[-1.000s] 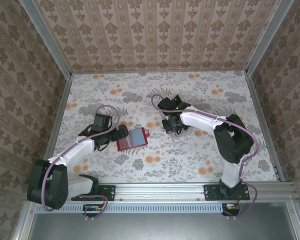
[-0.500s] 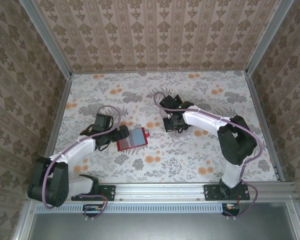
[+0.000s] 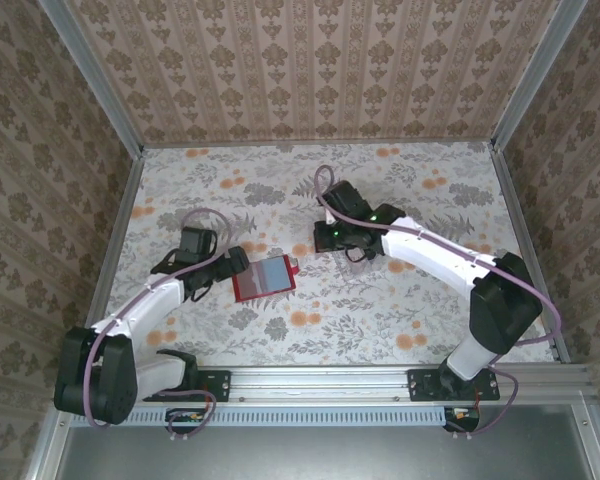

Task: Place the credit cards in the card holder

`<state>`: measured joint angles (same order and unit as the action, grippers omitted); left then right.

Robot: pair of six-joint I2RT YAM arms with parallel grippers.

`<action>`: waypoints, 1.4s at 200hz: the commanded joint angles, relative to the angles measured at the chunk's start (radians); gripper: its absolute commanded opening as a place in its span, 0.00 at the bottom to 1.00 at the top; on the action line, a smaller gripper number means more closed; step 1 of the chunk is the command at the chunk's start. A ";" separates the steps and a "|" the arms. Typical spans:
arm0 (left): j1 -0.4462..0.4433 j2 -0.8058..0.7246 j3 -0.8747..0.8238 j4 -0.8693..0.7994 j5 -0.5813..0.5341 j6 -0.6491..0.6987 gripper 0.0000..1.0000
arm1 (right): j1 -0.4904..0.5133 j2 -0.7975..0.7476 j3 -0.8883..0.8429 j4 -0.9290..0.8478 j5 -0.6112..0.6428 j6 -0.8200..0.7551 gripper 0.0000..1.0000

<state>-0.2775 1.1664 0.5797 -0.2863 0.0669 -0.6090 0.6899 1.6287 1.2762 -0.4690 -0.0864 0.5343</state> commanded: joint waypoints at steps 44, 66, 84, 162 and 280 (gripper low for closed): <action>0.034 -0.035 0.028 -0.062 -0.018 0.022 1.00 | 0.141 0.202 0.011 0.319 -0.155 0.183 0.00; 0.034 -0.033 0.025 -0.062 -0.014 0.021 1.00 | 0.154 0.236 0.021 0.353 -0.159 0.198 0.00; 0.034 -0.030 0.022 -0.057 -0.012 0.021 1.00 | 0.161 0.255 0.012 0.400 -0.171 0.211 0.00; 0.034 -0.002 0.020 -0.044 0.022 0.019 1.00 | 0.142 0.339 -0.014 0.464 -0.149 0.213 0.00; 0.018 0.061 0.060 -0.050 0.062 0.046 1.00 | 0.073 0.271 -0.295 0.550 -0.087 0.304 0.00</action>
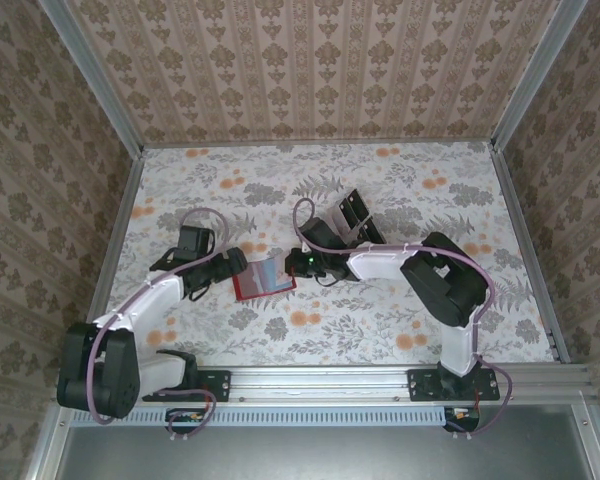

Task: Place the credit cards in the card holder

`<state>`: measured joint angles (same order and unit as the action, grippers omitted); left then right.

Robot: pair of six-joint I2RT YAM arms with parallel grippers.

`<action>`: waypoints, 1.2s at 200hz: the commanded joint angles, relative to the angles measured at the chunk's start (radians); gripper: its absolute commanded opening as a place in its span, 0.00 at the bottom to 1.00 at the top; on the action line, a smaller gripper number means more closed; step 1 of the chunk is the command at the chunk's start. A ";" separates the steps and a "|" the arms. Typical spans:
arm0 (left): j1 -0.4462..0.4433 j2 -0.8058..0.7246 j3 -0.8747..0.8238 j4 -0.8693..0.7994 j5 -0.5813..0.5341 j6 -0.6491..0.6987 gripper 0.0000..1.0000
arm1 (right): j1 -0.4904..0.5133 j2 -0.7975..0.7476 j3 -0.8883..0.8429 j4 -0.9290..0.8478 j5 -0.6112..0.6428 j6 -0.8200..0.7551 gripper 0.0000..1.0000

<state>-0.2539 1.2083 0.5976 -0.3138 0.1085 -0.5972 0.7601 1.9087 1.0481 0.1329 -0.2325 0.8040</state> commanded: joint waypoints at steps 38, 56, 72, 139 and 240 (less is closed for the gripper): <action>-0.033 0.052 0.066 -0.053 0.011 0.066 1.00 | 0.002 -0.027 -0.132 -0.038 0.075 0.074 0.00; -0.066 0.057 0.070 -0.086 -0.037 0.076 1.00 | 0.004 -0.035 -0.148 -0.038 0.081 0.087 0.00; -0.096 0.061 0.062 -0.106 -0.080 0.070 1.00 | 0.002 -0.036 -0.157 -0.040 0.084 0.097 0.00; -0.127 0.053 -0.005 -0.107 -0.179 0.015 0.98 | -0.001 -0.043 -0.115 -0.012 0.024 0.072 0.00; -0.124 0.113 -0.026 -0.077 -0.199 -0.004 0.92 | -0.018 -0.015 0.011 0.139 -0.143 0.004 0.00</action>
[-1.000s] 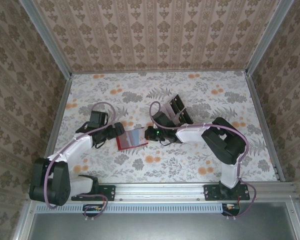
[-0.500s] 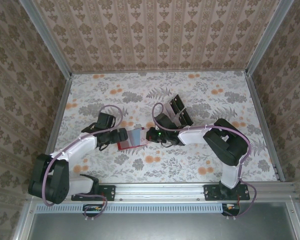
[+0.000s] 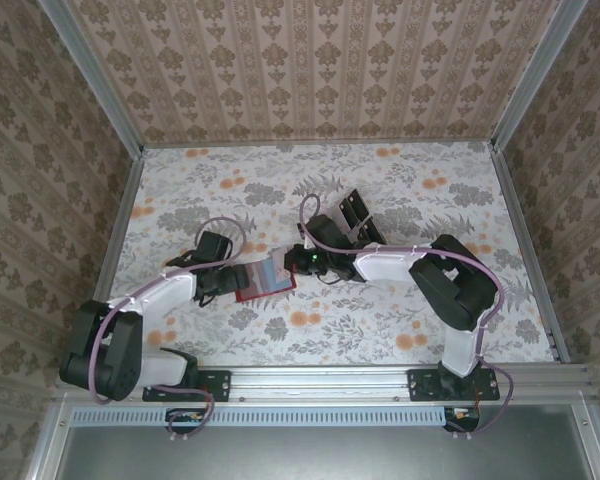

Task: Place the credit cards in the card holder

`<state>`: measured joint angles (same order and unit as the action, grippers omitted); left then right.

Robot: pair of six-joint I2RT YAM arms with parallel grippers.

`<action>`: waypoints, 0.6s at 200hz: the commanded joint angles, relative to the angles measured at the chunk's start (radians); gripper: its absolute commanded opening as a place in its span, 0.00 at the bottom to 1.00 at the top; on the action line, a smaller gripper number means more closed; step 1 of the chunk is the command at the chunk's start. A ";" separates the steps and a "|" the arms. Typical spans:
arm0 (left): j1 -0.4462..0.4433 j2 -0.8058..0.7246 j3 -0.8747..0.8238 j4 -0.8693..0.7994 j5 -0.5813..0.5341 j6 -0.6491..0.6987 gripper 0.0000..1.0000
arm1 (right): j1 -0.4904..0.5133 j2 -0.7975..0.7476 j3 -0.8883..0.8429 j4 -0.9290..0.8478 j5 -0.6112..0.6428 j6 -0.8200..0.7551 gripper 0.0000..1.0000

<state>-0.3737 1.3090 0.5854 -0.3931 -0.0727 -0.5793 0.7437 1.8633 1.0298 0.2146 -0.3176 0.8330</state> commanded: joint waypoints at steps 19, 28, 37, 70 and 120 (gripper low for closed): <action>-0.001 0.018 -0.013 0.003 -0.019 -0.027 0.92 | -0.001 0.052 0.026 0.123 -0.077 -0.013 0.00; -0.001 0.022 -0.013 0.002 -0.018 -0.030 0.91 | 0.002 0.065 0.025 0.155 -0.088 -0.007 0.00; -0.001 0.025 -0.012 0.002 -0.016 -0.033 0.90 | 0.006 0.077 0.027 0.179 -0.096 -0.003 0.00; 0.000 0.028 -0.013 0.004 -0.015 -0.037 0.90 | 0.018 0.113 0.036 0.222 -0.101 0.001 0.00; 0.000 0.030 -0.015 0.003 -0.014 -0.040 0.89 | 0.027 0.153 0.036 0.269 -0.110 0.023 0.00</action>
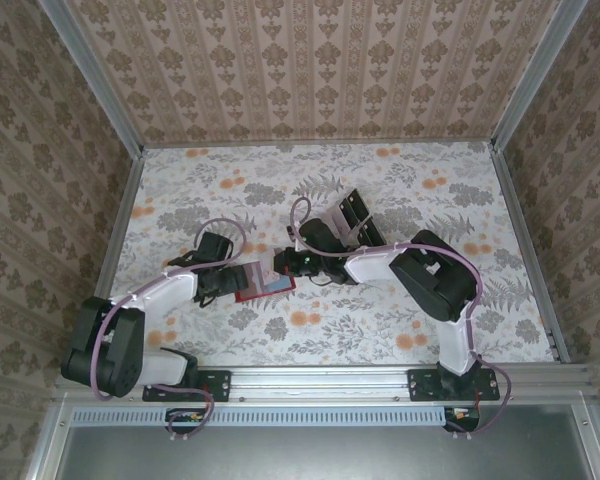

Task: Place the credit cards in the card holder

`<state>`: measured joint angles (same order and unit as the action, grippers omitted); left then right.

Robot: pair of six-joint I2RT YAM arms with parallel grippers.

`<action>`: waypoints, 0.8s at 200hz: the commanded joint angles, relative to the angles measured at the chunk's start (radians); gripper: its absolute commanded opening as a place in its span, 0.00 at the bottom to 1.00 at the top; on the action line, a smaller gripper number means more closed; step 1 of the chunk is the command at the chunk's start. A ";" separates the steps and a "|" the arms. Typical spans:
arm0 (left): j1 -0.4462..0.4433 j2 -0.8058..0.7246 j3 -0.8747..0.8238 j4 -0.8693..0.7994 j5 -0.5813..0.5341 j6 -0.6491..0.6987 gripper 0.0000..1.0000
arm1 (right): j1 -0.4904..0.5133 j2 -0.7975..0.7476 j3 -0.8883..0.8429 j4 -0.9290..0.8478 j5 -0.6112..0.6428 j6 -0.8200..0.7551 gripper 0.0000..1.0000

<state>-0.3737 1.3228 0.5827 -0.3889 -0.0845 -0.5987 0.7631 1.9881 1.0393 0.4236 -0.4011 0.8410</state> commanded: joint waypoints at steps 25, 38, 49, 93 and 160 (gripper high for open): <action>0.000 0.016 -0.011 -0.001 -0.002 -0.021 0.89 | 0.015 0.038 0.028 0.068 -0.027 0.020 0.00; 0.000 0.016 -0.012 -0.002 -0.002 -0.020 0.89 | 0.016 0.044 0.028 0.071 -0.028 0.025 0.00; 0.000 0.016 -0.013 -0.001 -0.001 -0.020 0.89 | 0.019 0.049 0.028 0.078 -0.028 0.031 0.00; 0.000 0.014 -0.012 -0.003 -0.001 -0.019 0.89 | 0.018 0.063 0.016 0.117 -0.036 0.063 0.00; -0.001 -0.068 0.018 -0.049 -0.016 -0.021 0.94 | 0.018 0.016 -0.005 0.123 -0.025 0.079 0.00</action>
<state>-0.3737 1.3037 0.5827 -0.3939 -0.0868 -0.6098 0.7753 2.0304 1.0409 0.5247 -0.4198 0.9024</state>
